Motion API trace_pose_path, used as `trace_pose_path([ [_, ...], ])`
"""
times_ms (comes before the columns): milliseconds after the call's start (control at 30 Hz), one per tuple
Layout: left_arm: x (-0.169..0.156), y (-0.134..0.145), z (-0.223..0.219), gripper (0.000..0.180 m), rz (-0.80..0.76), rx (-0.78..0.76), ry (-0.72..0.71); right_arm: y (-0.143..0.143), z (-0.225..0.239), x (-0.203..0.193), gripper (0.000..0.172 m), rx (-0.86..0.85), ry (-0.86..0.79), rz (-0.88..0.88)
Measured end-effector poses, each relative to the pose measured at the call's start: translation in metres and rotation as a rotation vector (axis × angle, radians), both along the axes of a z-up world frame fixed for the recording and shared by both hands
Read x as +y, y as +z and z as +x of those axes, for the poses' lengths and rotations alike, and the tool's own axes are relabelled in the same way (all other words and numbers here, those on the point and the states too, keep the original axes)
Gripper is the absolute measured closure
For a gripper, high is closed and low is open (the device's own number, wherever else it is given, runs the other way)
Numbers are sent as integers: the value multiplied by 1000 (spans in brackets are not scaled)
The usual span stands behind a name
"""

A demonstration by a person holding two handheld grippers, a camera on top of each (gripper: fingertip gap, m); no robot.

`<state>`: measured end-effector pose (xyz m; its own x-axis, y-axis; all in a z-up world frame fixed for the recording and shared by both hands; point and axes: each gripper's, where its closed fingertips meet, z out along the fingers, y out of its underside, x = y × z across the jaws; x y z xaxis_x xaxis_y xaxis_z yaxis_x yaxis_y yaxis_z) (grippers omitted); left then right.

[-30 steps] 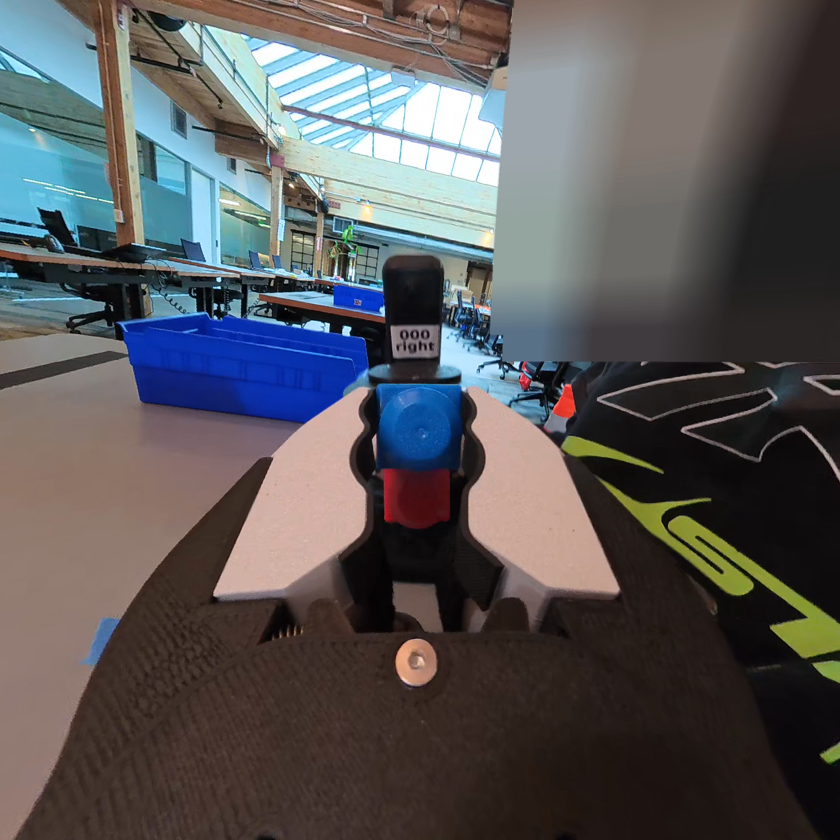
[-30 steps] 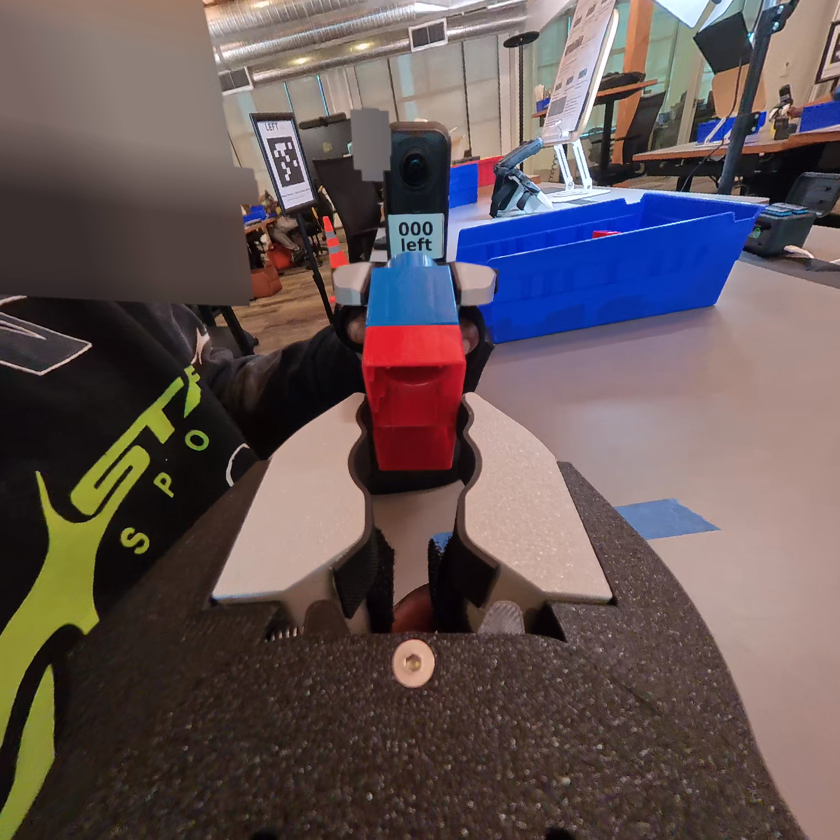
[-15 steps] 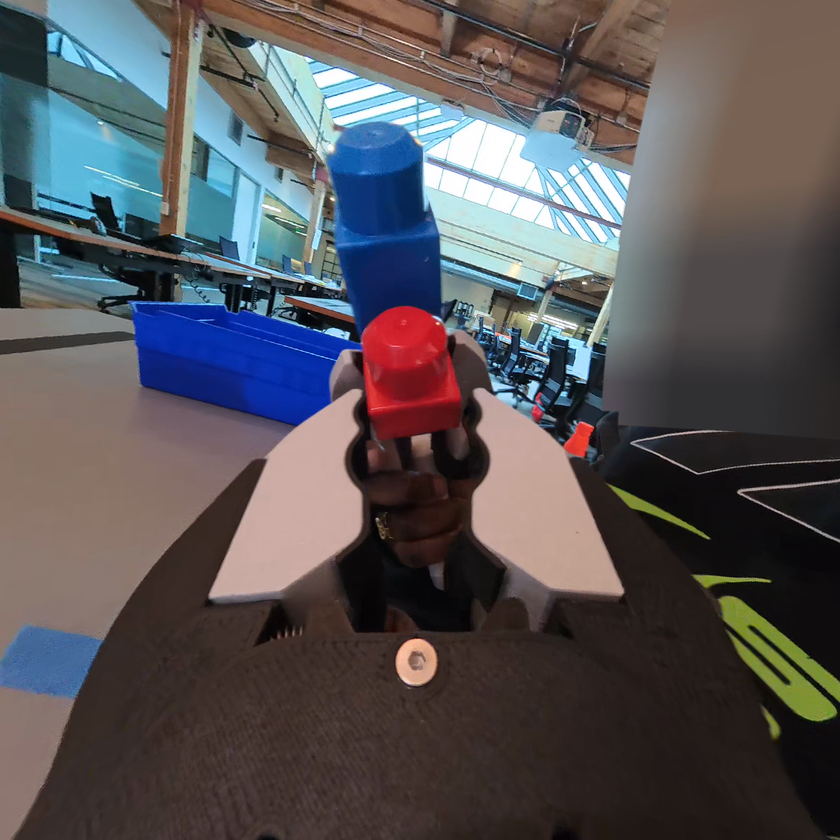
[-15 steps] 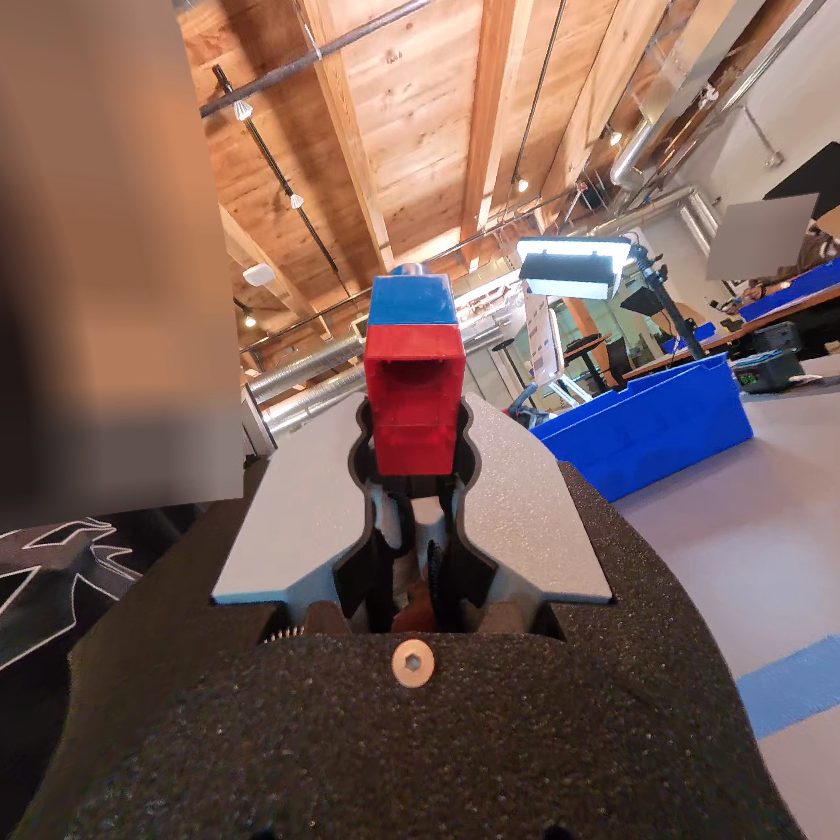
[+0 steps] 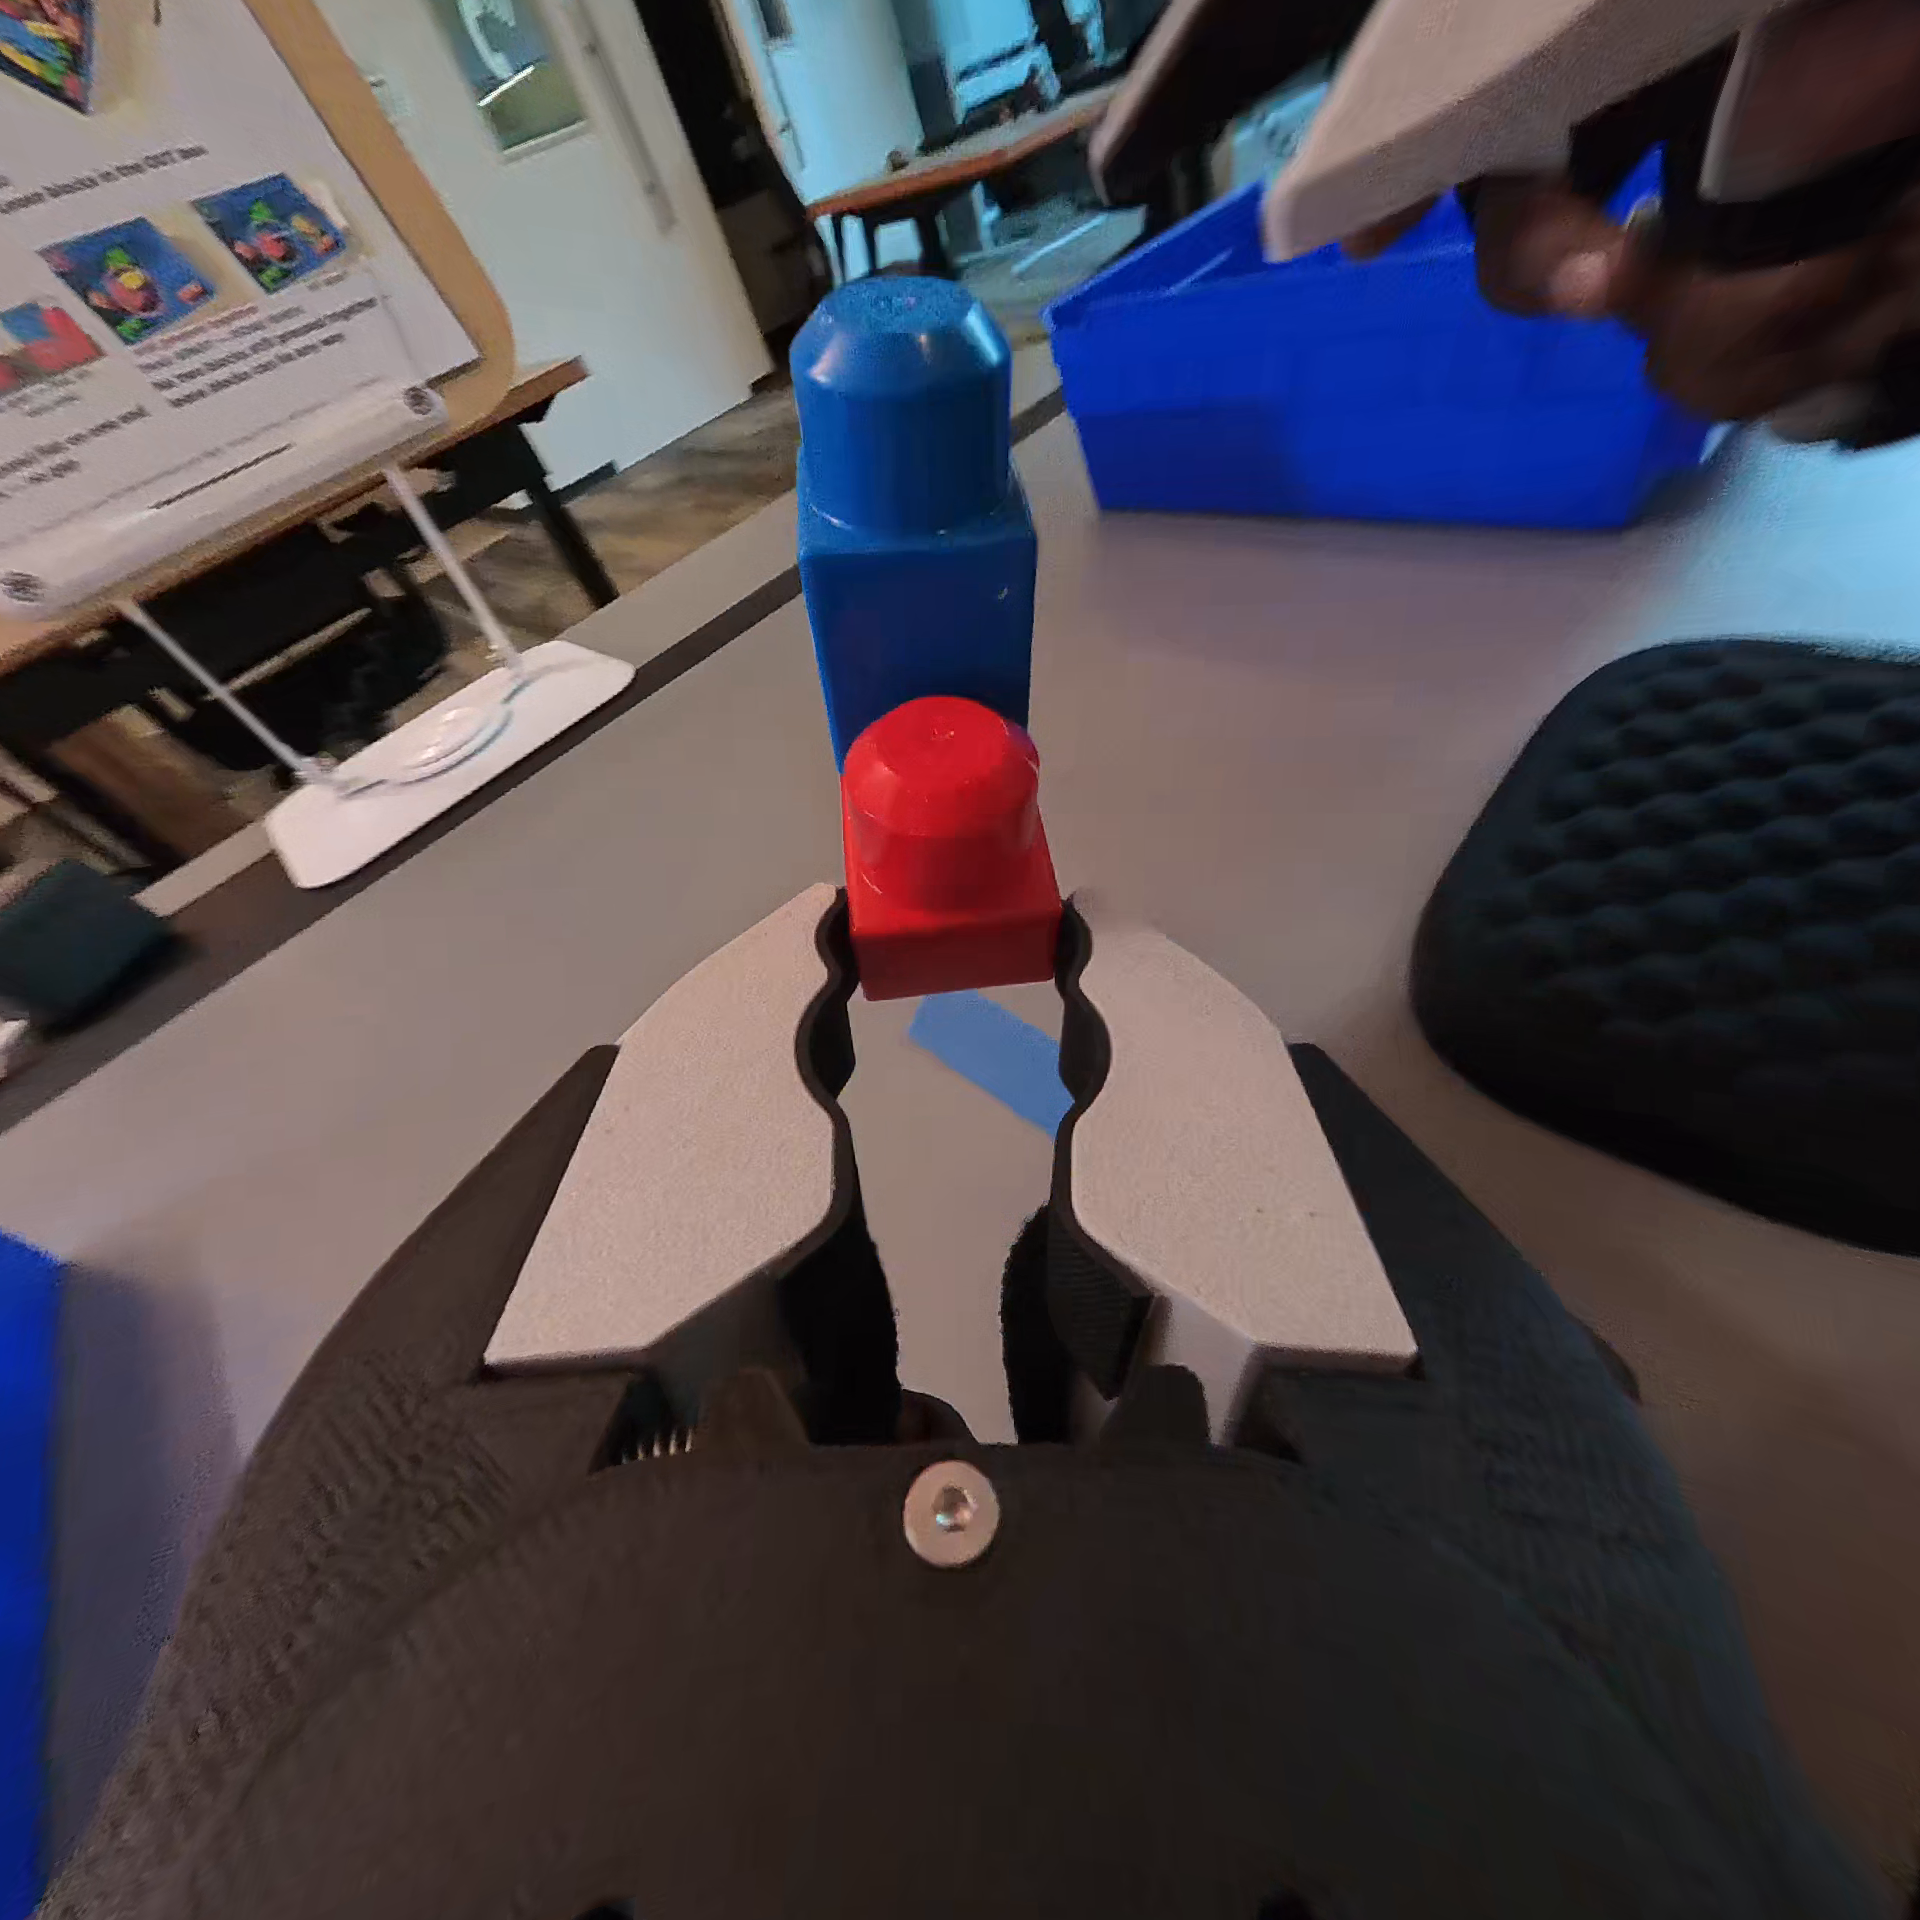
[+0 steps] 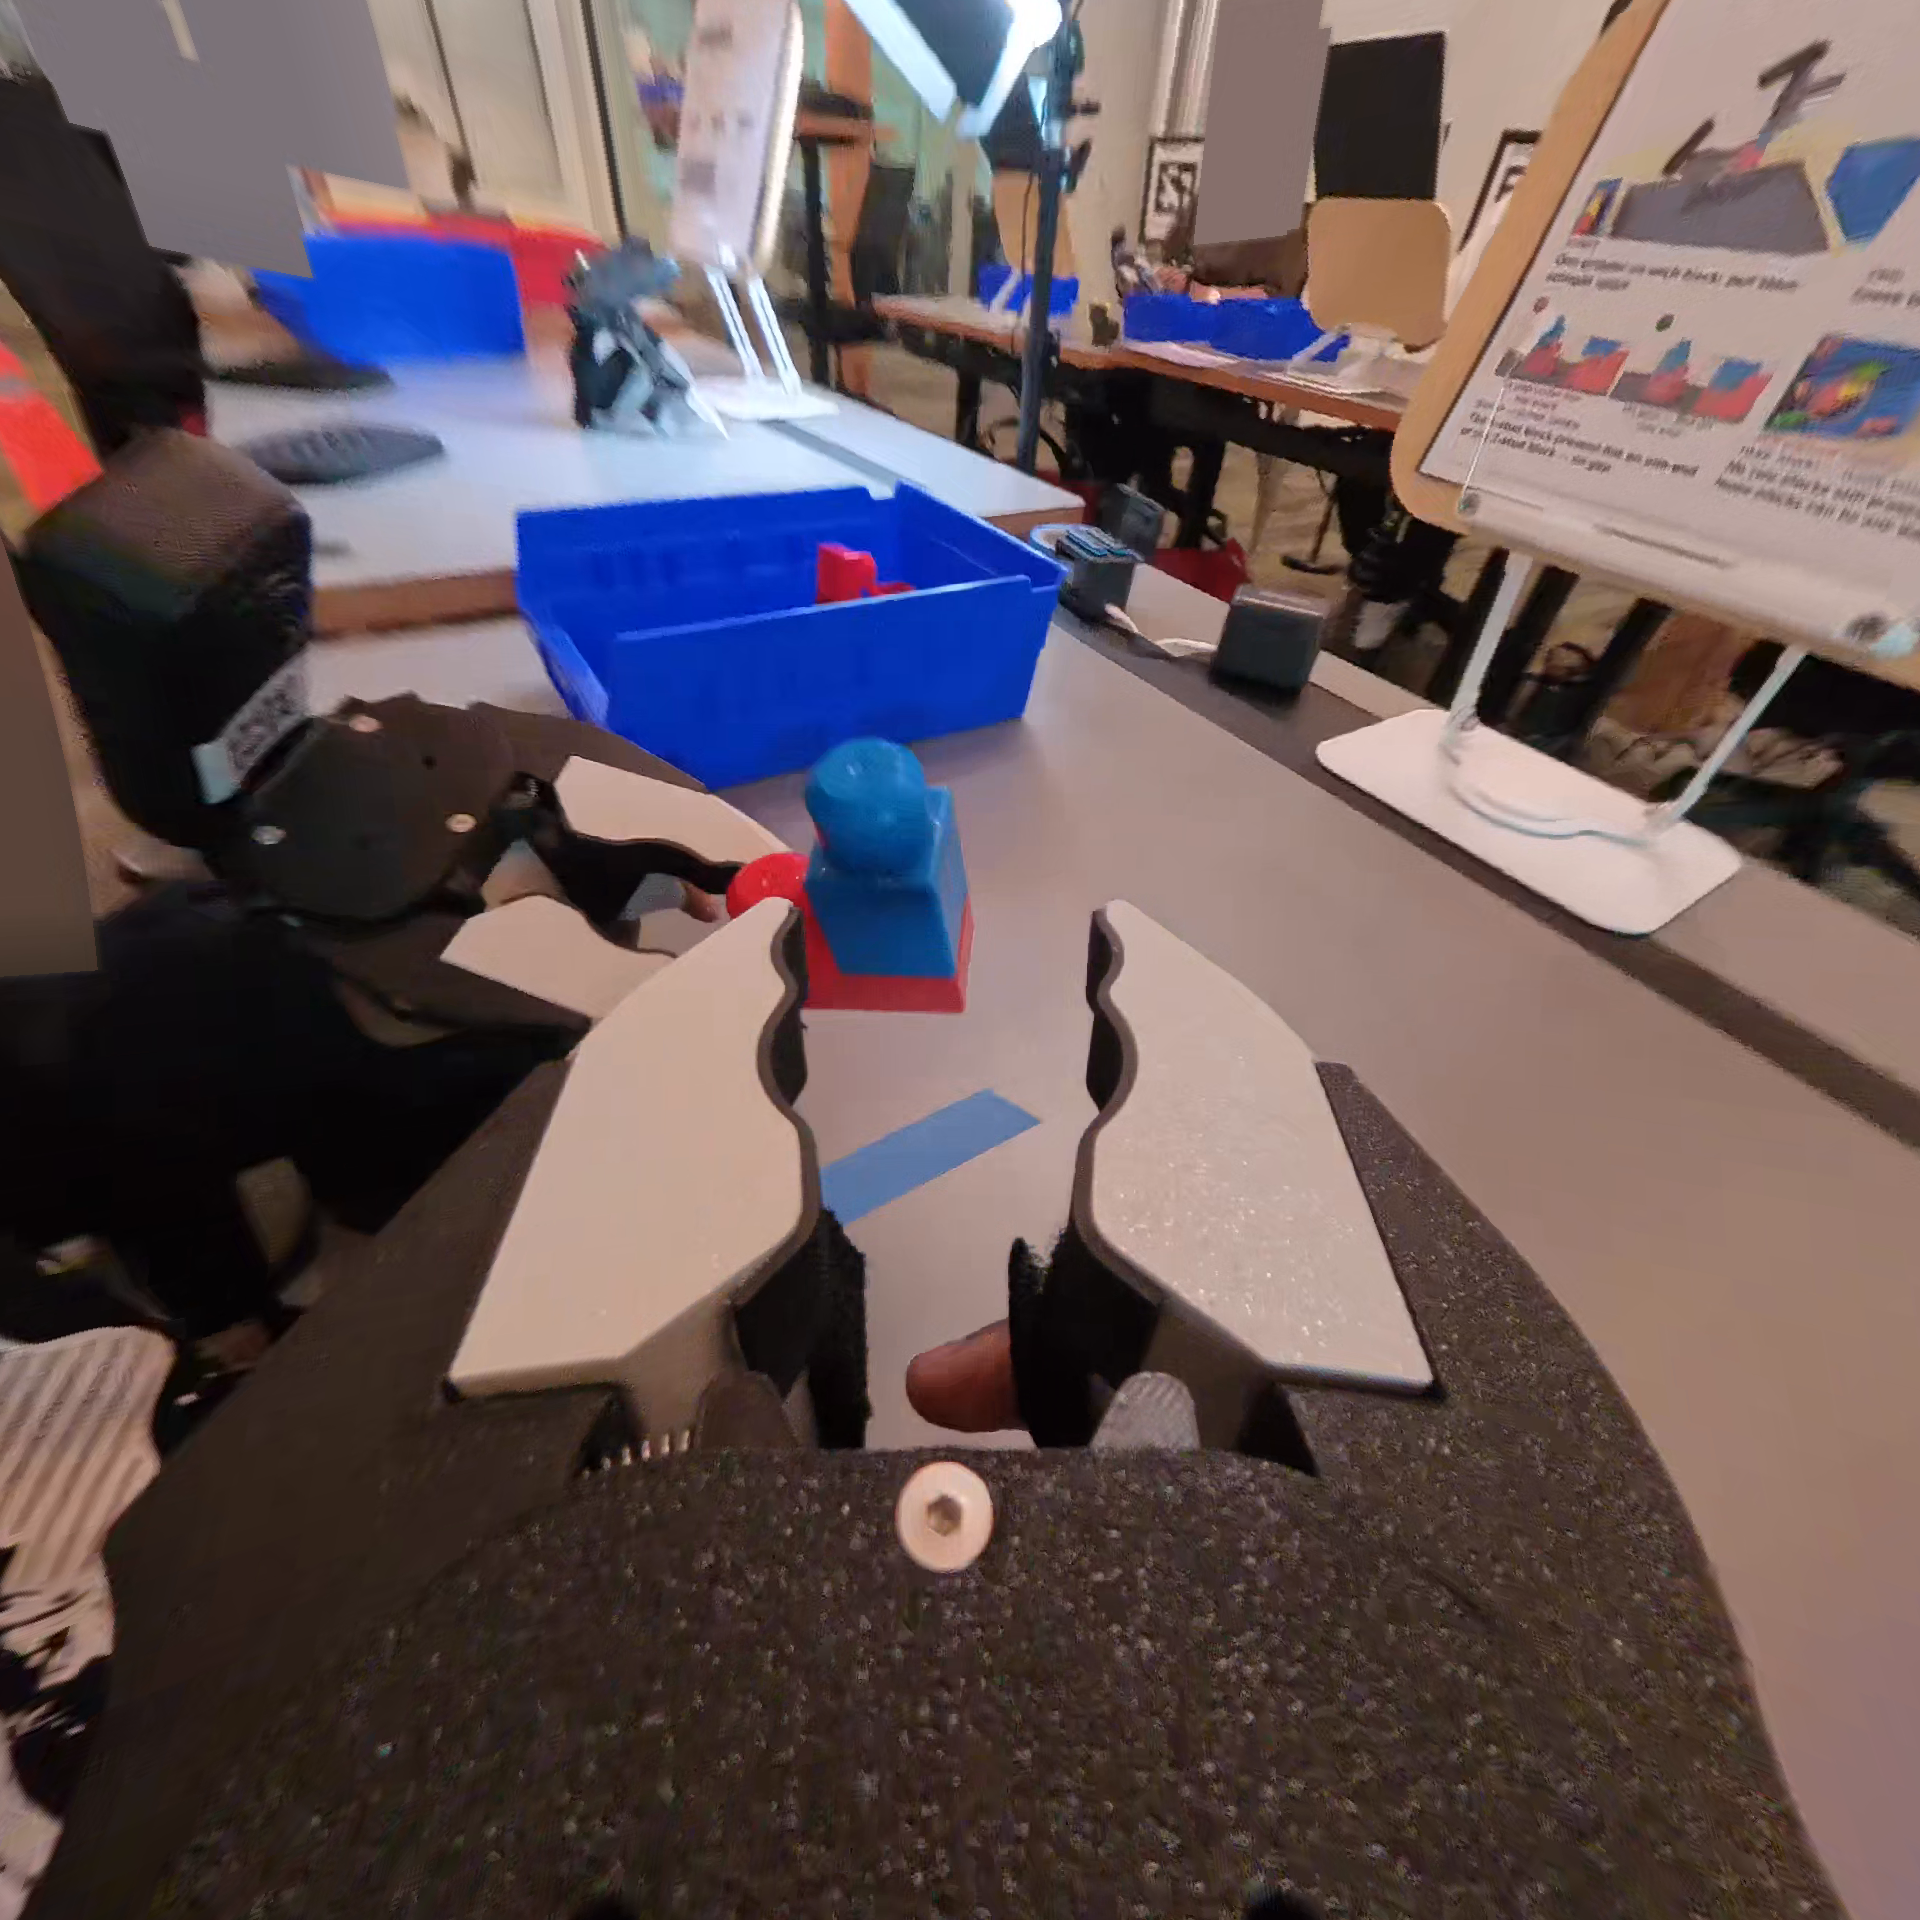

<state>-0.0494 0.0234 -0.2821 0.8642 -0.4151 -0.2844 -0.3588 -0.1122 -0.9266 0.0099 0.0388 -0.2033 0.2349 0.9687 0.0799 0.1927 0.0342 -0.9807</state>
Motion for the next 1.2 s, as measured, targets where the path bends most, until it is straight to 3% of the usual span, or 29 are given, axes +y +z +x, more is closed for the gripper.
trace_pose_path([
  [200,0,-4,2,144,6,59,13,-12,-38,-11,129,-86,11,55],
  [300,-1,-5,3,144,10,65,1,-14,-41,-8,142,-105,-7,58],
  [433,-2,0,6,141,58,53,-11,-11,-38,-7,144,-96,-16,86],
  [533,1,10,7,84,115,-43,-12,-3,-22,9,144,-88,-101,118],
  [600,3,9,6,70,92,-106,-14,7,1,28,144,-86,-172,120],
  [767,1,22,-2,69,131,-247,-27,58,116,102,144,-87,-528,188],
  [867,1,25,-5,69,146,-271,-22,70,197,145,144,-118,-759,171],
  [1000,2,24,-4,69,141,-283,-32,32,262,184,144,-199,-932,54],
  [1200,3,24,-8,70,137,-309,-19,-50,283,207,143,-261,-999,-168],
])
